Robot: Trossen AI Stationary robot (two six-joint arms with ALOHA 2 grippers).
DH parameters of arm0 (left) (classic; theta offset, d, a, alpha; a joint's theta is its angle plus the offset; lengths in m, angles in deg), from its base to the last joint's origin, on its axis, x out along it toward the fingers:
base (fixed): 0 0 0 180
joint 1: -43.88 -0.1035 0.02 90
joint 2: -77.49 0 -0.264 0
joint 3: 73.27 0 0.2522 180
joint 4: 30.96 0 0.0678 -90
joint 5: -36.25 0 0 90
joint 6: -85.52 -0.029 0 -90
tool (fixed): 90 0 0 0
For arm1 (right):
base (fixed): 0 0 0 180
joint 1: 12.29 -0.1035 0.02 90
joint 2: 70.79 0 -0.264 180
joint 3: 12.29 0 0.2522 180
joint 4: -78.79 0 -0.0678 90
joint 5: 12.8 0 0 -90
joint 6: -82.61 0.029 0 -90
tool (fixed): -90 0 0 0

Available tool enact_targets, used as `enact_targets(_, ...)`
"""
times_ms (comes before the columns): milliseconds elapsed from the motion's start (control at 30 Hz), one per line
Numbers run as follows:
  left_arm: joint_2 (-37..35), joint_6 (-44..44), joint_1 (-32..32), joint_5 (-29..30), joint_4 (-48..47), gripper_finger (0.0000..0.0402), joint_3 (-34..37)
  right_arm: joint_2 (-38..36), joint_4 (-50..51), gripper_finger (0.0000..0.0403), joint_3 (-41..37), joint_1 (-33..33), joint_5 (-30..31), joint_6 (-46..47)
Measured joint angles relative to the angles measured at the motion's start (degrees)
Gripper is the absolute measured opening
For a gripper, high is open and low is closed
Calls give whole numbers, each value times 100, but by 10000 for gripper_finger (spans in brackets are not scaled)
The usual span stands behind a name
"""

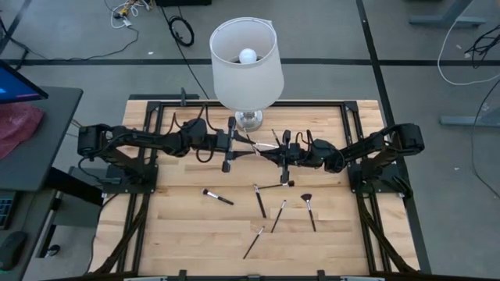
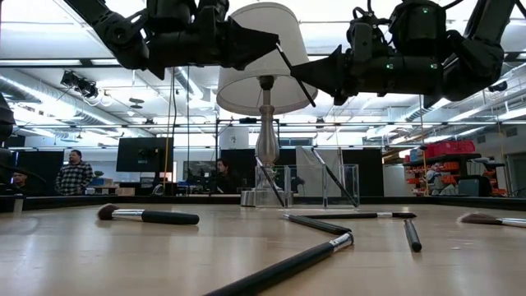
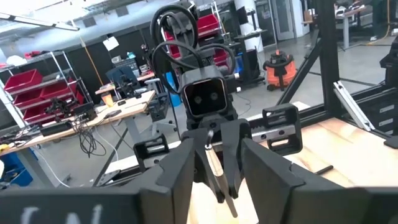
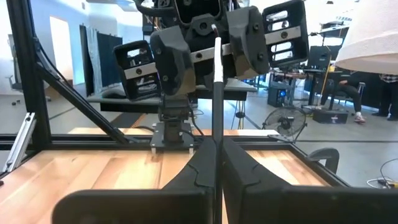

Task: Put items in baskets/containers
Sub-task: Put the black liner brush into the transparent organizer

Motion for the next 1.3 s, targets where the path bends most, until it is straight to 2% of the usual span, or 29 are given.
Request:
enact_targets(300,0,42,17,-30,17,70,0,0,-26,6,0,-2,-4,-7)
enact_targets(733,0,195,50,-197,-2,15,2,0,-35,11,0,-4,-40,-33)
enact_targets(1000,0,373,49,-325,-96,15,2,0,20,61,0,-2,44,-130)
enact_targets(1133,0,371,43,-283,-420,10,2,2,215,93,-2,-9,474,-359)
enact_targets(1300,1,392,32,335,-744,11,5,-155,489,132,-2,-57,1026,-695)
